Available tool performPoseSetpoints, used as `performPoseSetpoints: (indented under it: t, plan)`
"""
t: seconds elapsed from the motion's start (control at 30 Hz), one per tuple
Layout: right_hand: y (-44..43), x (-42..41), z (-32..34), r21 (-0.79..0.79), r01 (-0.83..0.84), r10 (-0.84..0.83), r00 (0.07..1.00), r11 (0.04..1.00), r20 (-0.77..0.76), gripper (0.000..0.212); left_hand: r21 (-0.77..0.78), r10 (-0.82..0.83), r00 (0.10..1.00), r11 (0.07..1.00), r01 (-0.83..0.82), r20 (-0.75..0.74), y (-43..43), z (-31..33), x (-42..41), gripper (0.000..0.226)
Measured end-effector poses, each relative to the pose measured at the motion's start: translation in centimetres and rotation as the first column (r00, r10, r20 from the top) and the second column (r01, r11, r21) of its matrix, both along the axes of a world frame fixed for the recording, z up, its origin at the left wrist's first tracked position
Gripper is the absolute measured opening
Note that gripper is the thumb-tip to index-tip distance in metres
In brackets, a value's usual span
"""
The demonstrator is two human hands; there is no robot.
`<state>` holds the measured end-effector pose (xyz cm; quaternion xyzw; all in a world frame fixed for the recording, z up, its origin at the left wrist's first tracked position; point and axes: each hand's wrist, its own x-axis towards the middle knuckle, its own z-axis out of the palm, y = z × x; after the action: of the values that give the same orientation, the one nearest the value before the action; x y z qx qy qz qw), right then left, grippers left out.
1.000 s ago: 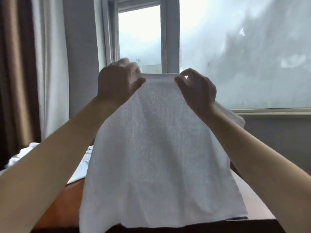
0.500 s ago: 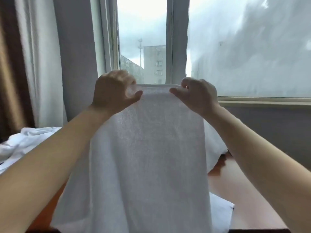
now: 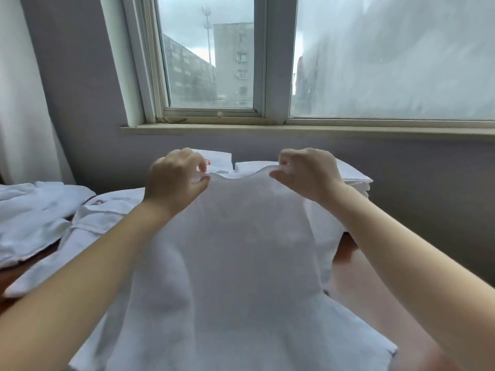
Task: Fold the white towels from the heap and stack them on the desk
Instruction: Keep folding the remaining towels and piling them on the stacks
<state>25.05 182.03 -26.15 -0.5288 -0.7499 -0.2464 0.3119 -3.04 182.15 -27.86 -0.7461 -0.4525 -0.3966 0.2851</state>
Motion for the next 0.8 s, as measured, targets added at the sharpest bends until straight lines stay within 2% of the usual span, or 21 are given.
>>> performPoseSetpoints:
  t: [0.1, 0.2, 0.27, 0.33, 0.37, 0.4, 0.43, 0.5, 0.53, 0.63, 0.8]
  plan:
    - [-0.5, -0.2, -2.8, -0.337, -0.009, 0.025, 0.999, 0.942, 0.044, 0.022, -0.333, -0.041, 0.999, 0.942, 0.030, -0.025, -0.4, -3.1, -0.2, 0.018]
    - [-2.0, -0.5, -5.8, -0.518, -0.082, 0.102, 0.995, 0.852, 0.010, 0.023, -0.639, -0.137, 0.987, 0.767, 0.055, -0.080, -1.6, -5.7, -0.1, 0.022]
    - [-3.0, -0.6, -6.9, -0.641, -0.151, 0.134, 0.988, 0.753, -0.076, 0.025, -0.707, -0.181, 0.976, 0.706, 0.043, -0.122, -2.6, -7.0, 0.5, 0.023]
    - [-4.2, -0.9, -7.6, -0.794, -0.200, 0.130, 0.980, 0.574, -0.153, 0.029, -0.723, -0.180, 0.972, 0.691, 0.016, -0.151, -3.5, -8.3, 1.3, 0.028]
    - [-4.8, -1.1, -8.1, -0.851, -0.195, 0.113, 0.981, 0.487, -0.160, 0.033, -0.726, -0.171, 0.973, 0.687, 0.005, -0.155, -4.0, -9.1, 1.6, 0.030]
    - [-5.4, -1.4, -8.7, -0.875, -0.164, 0.091, 0.986, 0.455, -0.137, 0.038, -0.729, -0.160, 0.973, 0.684, -0.010, -0.163, -4.6, -10.0, 1.9, 0.030]
    - [-6.0, -1.9, -9.5, -0.863, -0.112, 0.060, 0.994, 0.493, -0.095, 0.042, -0.731, -0.150, 0.973, 0.682, -0.028, -0.177, -5.1, -11.0, 2.3, 0.030]
    - [-7.0, -2.8, -11.9, -0.741, 0.014, -0.019, 1.000, 0.672, 0.002, 0.037, -0.711, -0.108, 0.975, 0.700, -0.063, -0.193, -6.4, -13.3, 2.9, 0.031]
    - [-7.7, -3.4, -13.2, -0.695, 0.059, -0.054, 0.998, 0.717, 0.029, 0.037, -0.678, -0.069, 0.980, 0.731, -0.079, -0.189, -6.9, -14.4, 3.1, 0.031]
    - [-9.6, -4.6, -16.6, -0.627, 0.143, -0.076, 0.988, 0.766, 0.132, 0.038, -0.559, 0.034, 0.989, 0.822, -0.109, -0.144, -7.6, -16.2, 3.9, 0.029]
    - [-9.6, -2.4, -18.0, -0.559, 0.123, -0.080, 0.992, 0.820, 0.102, 0.041, -0.546, 0.006, 0.992, 0.835, -0.073, -0.123, -7.1, -16.3, 5.6, 0.028]
